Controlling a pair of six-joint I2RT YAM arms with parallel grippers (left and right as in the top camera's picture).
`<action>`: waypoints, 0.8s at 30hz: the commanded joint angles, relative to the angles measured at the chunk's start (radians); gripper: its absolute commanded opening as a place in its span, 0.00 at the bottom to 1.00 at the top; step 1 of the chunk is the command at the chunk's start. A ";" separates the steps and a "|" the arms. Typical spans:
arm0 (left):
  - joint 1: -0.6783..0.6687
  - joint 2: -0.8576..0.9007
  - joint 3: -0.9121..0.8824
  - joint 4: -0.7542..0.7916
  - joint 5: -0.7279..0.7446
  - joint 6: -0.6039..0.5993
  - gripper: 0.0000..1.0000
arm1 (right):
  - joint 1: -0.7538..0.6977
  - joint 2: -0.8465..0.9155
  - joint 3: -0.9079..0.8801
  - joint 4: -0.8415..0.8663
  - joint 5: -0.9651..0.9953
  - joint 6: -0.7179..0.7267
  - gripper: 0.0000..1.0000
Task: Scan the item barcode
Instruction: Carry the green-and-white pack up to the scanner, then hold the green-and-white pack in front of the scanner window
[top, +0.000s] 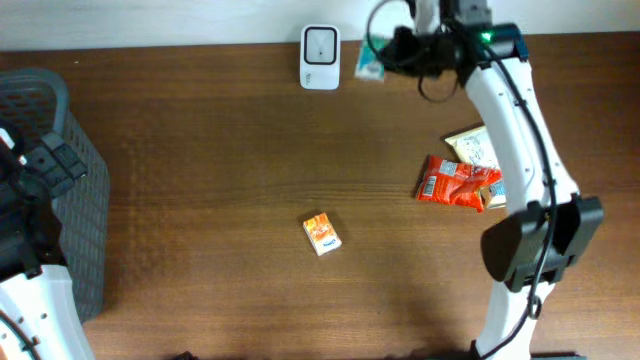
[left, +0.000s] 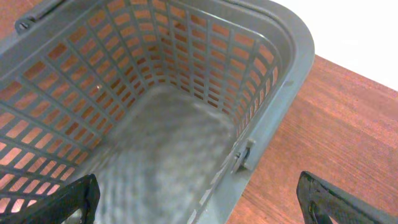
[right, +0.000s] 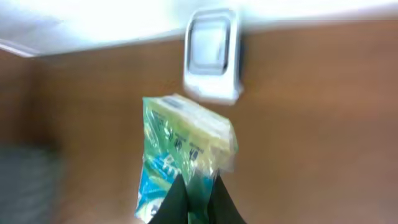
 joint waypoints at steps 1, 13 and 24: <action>0.005 -0.002 0.003 0.003 -0.004 0.013 0.99 | 0.182 -0.023 0.080 0.076 0.604 -0.344 0.04; 0.005 -0.002 0.003 0.003 -0.004 0.013 0.99 | 0.321 0.278 0.067 0.569 0.797 -1.029 0.09; 0.005 -0.002 0.003 0.003 -0.004 0.013 0.99 | 0.299 0.453 0.067 0.845 0.793 -1.231 0.08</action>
